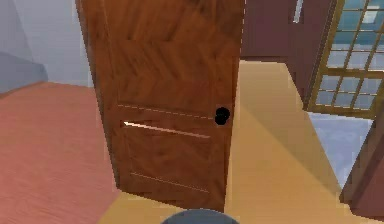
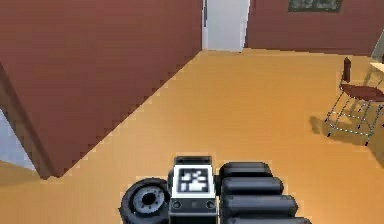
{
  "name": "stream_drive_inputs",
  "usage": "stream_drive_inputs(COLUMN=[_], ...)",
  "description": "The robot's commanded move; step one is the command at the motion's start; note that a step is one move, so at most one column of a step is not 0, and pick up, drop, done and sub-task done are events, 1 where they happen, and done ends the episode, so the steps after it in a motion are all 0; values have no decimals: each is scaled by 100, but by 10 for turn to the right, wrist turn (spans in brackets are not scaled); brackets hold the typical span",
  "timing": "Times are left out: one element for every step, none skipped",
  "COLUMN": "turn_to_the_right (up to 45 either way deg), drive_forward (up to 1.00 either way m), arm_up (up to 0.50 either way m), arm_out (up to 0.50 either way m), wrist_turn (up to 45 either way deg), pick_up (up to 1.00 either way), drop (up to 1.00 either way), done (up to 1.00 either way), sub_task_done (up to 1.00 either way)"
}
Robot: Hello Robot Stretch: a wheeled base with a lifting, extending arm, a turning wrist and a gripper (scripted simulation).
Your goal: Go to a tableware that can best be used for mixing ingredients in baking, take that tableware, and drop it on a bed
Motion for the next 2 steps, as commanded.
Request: stream_drive_inputs(turn_to_the_right=[150,0], drive_forward=[0,5], arm_up=[0,0], arm_out=[0,0], wrist_turn=[0,0], pick_up=[0,0], drop=[0,0], done=[0,0], sub_task_done=[0,0])
